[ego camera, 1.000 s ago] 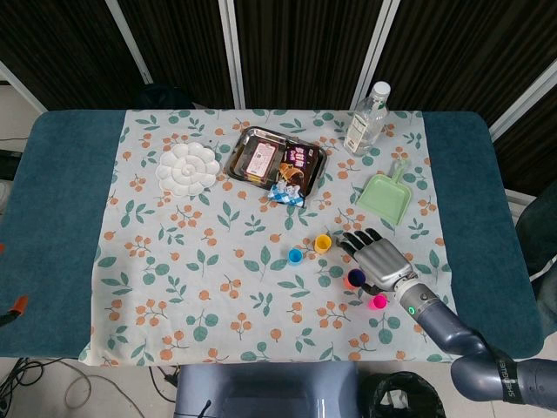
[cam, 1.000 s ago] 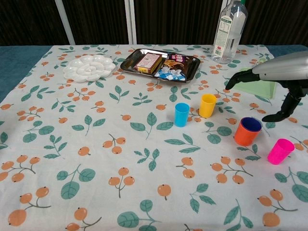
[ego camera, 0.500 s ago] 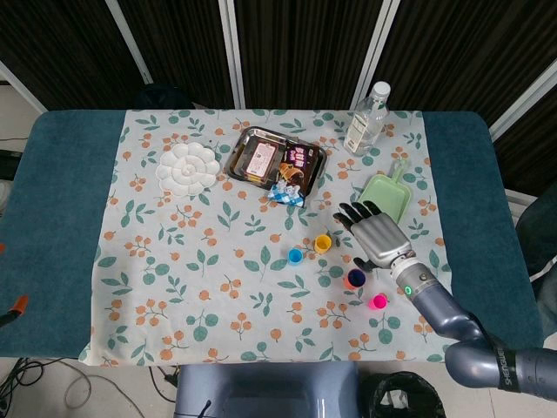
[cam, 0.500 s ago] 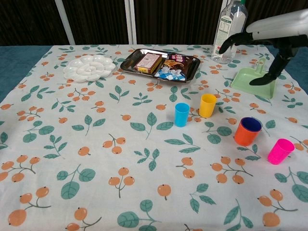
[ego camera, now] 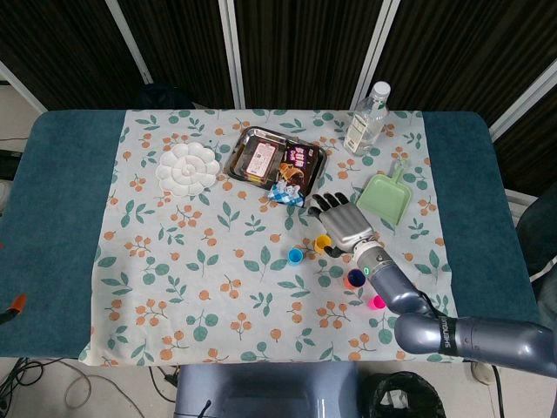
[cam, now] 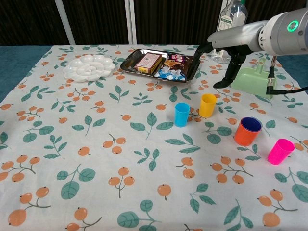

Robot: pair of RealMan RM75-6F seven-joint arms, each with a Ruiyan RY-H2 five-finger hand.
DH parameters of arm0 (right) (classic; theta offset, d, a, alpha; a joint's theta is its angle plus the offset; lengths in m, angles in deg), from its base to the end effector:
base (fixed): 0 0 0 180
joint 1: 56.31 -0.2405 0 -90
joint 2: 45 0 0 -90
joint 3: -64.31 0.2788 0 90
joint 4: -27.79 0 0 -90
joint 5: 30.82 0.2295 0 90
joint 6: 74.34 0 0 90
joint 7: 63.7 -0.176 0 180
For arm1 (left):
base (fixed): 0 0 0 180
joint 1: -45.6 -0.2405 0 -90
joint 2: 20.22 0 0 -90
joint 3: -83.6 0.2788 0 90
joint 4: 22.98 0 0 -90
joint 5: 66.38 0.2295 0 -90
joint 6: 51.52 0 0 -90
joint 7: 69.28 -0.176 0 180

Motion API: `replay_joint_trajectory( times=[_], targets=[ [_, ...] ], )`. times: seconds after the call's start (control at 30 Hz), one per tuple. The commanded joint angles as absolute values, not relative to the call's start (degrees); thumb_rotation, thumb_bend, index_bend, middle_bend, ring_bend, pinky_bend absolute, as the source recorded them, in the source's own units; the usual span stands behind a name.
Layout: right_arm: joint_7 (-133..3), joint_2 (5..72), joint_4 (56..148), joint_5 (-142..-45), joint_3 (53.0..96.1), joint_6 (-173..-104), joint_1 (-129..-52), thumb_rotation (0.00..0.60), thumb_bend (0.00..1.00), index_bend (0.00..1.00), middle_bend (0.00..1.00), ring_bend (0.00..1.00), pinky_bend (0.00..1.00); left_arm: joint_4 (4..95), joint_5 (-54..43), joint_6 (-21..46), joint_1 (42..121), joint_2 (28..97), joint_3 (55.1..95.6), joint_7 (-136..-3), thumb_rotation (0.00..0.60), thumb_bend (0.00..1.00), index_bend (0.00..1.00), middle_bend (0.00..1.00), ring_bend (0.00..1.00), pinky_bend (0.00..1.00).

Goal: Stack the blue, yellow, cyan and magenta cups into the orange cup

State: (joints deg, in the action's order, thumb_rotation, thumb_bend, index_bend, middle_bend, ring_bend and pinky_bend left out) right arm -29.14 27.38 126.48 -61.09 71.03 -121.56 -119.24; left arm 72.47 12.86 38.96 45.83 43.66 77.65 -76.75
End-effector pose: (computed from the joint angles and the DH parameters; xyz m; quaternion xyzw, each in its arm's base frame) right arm -0.0991 -0.4290 0.0070 0.7879 -0.3772 0.2510 0.4170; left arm -0.3523 0.1972 0.1787 -0.5287 -0.3713 -0.3573 0.6745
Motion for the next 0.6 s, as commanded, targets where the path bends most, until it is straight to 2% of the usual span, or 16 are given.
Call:
replay_joint_trajectory(
  times=[0.03,0.27,0.6],
  targets=[
    [-28.7,28.0,125.6,-60.2,69.8,-121.1,-119.6,0.600,0.39,0.21,0.00,0.03,0.09,72.5,12.8,38.9,45.8,43.7,77.6,-76.6,0.600,0.19,0.16,0.10,0.00,0.00],
    [-28.8,29.0,123.9,-59.2,67.6,-119.3,-119.9,0.600,0.39,0.21,0.00,0.03,0.09,72.6,13.0,39.0,45.9,43.8,77.7,-77.1,0.600,0.19,0.16,0.10,0.00,0.00],
    [-30.9,31.2,122.9,-62.1,67.3,-120.2,-119.1,0.600,0.39,0.25,0.00,0.03,0.09,72.7,13.0,39.0,45.8,43.7,77.7,-77.1,0.600,0.19,0.16,0.10,0.00,0.00]
  ],
)
